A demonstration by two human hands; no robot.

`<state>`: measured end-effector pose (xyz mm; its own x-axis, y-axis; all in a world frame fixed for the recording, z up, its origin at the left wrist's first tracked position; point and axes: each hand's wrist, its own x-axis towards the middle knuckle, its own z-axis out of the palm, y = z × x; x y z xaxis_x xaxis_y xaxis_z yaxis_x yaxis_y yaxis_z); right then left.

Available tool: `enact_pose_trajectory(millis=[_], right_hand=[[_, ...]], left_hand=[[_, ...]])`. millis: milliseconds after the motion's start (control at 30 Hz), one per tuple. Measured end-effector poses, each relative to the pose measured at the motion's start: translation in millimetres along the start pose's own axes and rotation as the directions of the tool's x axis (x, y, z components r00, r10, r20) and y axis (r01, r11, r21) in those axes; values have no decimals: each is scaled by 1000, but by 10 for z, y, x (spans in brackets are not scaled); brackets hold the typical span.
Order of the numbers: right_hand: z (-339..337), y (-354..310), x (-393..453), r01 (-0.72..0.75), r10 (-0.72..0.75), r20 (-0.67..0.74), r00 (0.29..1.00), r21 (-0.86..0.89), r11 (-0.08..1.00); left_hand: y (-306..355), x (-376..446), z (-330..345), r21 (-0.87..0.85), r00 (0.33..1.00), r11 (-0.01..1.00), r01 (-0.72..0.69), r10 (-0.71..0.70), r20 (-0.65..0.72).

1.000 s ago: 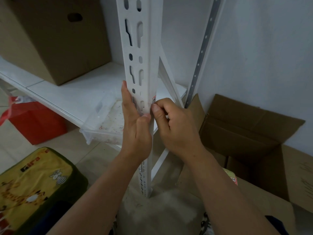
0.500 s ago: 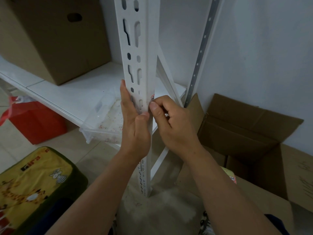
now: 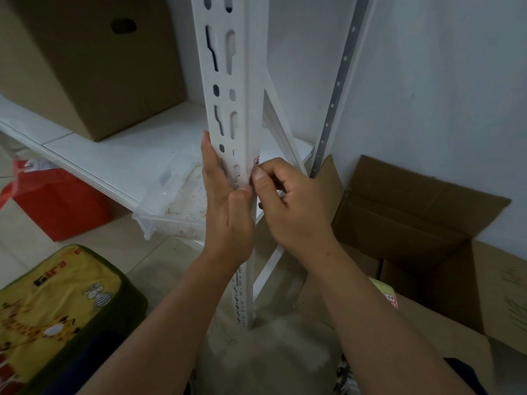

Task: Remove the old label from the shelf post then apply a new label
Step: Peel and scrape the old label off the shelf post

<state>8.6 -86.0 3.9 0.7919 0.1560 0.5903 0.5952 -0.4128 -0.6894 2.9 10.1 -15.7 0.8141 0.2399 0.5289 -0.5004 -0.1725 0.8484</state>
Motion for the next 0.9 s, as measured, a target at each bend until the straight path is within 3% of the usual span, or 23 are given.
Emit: enact_pose_trajectory(millis=[500,900], right_hand=[[5,-4,9,-123,114,67,991,153,980],[62,-116,16,-240,257,-40,966,242,940]], left_hand=[[61,6,0,-27,1000,999,20,-19,11],[33,6,-2,-1,1000,1000,7,-7,-3]])
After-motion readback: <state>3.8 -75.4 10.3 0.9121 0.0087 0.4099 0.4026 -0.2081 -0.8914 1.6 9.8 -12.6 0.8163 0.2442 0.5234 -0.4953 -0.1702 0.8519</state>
